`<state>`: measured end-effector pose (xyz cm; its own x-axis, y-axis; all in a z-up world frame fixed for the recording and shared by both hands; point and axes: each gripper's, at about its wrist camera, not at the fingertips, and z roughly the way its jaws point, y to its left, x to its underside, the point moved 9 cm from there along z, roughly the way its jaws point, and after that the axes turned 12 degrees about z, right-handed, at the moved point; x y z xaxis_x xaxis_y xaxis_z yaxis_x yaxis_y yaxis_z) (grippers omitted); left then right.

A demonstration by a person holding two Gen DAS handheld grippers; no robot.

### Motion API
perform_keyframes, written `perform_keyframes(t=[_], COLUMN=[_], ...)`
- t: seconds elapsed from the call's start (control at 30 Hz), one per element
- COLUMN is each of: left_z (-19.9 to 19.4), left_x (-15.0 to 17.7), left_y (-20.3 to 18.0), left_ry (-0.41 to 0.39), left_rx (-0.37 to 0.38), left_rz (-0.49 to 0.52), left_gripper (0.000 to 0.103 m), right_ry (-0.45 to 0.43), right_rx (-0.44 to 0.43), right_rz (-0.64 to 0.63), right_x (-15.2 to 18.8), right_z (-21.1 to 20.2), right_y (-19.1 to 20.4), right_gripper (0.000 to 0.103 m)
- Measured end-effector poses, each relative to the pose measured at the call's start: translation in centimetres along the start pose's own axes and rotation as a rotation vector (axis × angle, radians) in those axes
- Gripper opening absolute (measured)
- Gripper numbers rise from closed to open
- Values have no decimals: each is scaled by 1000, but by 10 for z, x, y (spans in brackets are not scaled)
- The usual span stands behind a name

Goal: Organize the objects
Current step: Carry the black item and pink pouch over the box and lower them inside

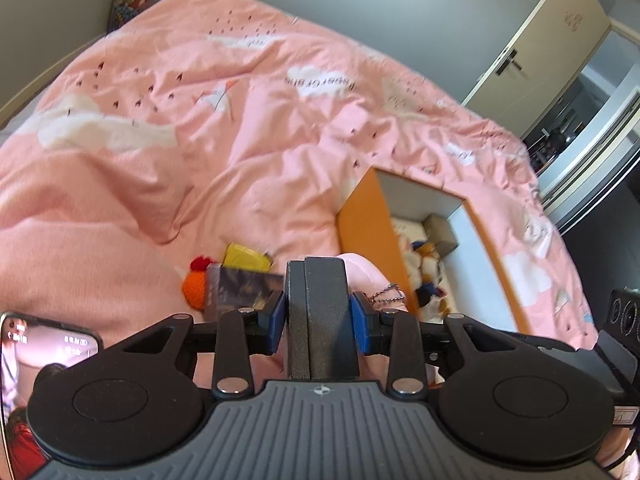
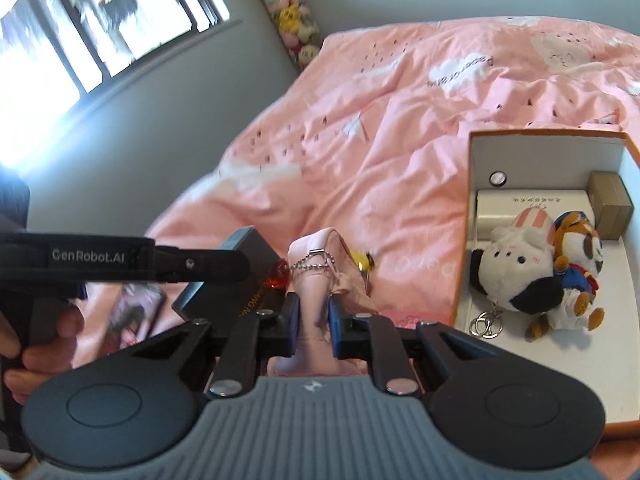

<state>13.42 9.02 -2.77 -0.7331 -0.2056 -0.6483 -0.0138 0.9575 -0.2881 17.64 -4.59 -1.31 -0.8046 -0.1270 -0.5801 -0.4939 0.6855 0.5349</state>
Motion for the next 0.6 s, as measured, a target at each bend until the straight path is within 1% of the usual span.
perform_keyframes(t=[0.1,0.2,0.27,0.33,0.4,0.47,0.53,0.6], left_z=[-6,-9,-8,-3,6,22,40,57], left_x=[-12,-28,-38,-46,-51,-51,-47,-40], left_y=[-12,-30,-45,-63,-81,-98,-111,-120], left_ry=[-35,-67,-86,-93,-85,-63,-33,3], left_rx=[24,63,93,130,170,193,199,191], left_rz=[8,24,43,60,76,94,108,116], left_gripper=[39,39,39,39,39,39,39,39], right_ry=[-60,-143,-202,-255,-290,-307,-302,-279], right_rx=[-23,-35,-32,-10,21,51,87,115], right_rz=[36,76,104,131,152,178,218,256], right_x=[-14,-33,-45,-54,-60,-62,-59,-53], right_z=[-21,-49,-68,-87,-101,-109,-111,-107], right_y=[-4,-13,-22,-33,-47,-64,-83,-103], right_gripper=[16,16,16,16,16,16,16,16])
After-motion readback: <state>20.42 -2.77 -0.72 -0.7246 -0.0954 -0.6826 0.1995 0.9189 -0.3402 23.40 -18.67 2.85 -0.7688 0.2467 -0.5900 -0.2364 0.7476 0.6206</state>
